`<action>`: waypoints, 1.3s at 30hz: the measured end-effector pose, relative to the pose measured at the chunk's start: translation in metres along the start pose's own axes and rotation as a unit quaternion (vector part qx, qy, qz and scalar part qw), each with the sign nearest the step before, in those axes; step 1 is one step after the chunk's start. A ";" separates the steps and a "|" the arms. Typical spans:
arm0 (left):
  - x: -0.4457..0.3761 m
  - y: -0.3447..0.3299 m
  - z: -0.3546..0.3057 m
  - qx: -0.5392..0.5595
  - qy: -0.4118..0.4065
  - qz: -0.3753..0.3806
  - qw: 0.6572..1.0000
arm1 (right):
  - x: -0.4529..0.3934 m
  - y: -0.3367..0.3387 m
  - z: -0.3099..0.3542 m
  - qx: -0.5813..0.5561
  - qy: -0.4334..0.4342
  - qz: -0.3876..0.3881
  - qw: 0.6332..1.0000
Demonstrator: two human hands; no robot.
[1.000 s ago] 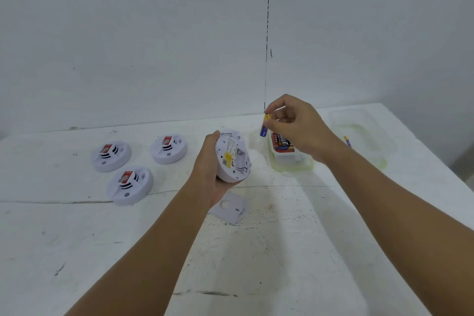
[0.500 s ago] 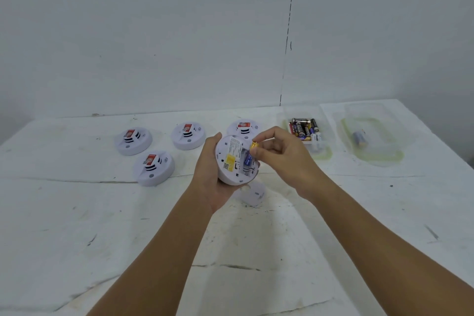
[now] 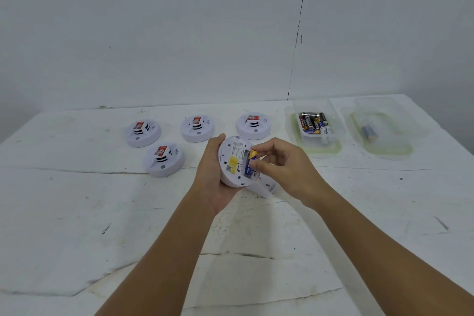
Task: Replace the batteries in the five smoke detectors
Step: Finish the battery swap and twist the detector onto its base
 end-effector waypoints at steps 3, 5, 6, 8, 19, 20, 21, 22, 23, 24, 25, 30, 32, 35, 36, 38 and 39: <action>0.001 0.002 0.000 0.000 0.003 -0.008 1.000 | 0.003 -0.002 -0.003 0.003 -0.006 0.017 1.000; 0.000 0.001 0.000 -0.002 0.003 -0.012 1.000 | 0.002 -0.001 -0.002 0.004 -0.008 0.015 1.000; -0.001 0.000 0.000 -0.007 0.003 -0.012 1.000 | 0.002 0.000 -0.002 0.002 -0.011 0.011 1.000; -0.002 -0.003 0.001 -0.015 0.007 -0.006 1.000 | 0.002 0.003 -0.003 -0.002 -0.017 0.007 1.000; -0.006 -0.006 0.002 0.002 0.029 0.005 1.000 | -0.002 0.004 -0.003 -0.029 -0.007 -0.011 0.999; -0.005 -0.007 0.003 0.007 0.034 0.006 0.999 | -0.002 0.003 -0.003 -0.026 -0.008 -0.015 1.000; -0.004 -0.007 0.004 0.009 0.037 0.005 0.999 | -0.003 0.003 -0.004 -0.021 -0.009 -0.019 1.000; -0.003 -0.009 0.004 0.008 0.036 0.003 0.999 | -0.003 0.003 -0.005 -0.016 -0.010 -0.023 1.000; -0.002 -0.010 0.005 0.008 0.036 0.005 0.999 | -0.003 0.003 -0.006 -0.011 -0.010 -0.027 1.000; -0.001 -0.012 0.005 0.008 0.036 0.009 0.999 | -0.003 0.003 -0.006 -0.007 -0.009 -0.031 0.999; 0.000 -0.014 0.006 0.007 0.034 0.011 0.999 | -0.003 0.003 -0.007 -0.004 -0.007 -0.035 0.999; 0.000 -0.015 0.006 0.015 0.035 0.015 0.999 | 0.001 0.004 -0.003 0.022 0.007 -0.038 0.999; -0.001 -0.014 0.006 0.016 0.031 0.012 0.999 | 0.002 0.004 -0.001 0.028 0.013 -0.039 0.999; 0.001 -0.013 0.007 0.022 0.027 0.012 0.999 | 0.004 0.006 0.000 0.023 0.014 -0.037 0.999; 0.002 -0.014 0.007 0.024 0.026 0.012 0.999 | 0.005 0.006 0.000 0.017 0.014 -0.030 0.999; 0.004 -0.014 0.007 0.024 0.024 0.013 0.999 | 0.006 0.006 0.000 0.021 0.017 -0.016 1.000; 0.005 -0.014 0.007 0.025 0.025 0.015 0.999 | 0.006 0.006 0.000 0.024 0.015 -0.012 1.000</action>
Point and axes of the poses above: each hand's wrist, its own x-axis away from the middle knuckle, its own y-axis out of the back of the hand, z = x × y, the point moved 5 cm from there along -x, towards the middle knuckle, and after that the axes turned 4 degrees about x, right-handed, at the moved point
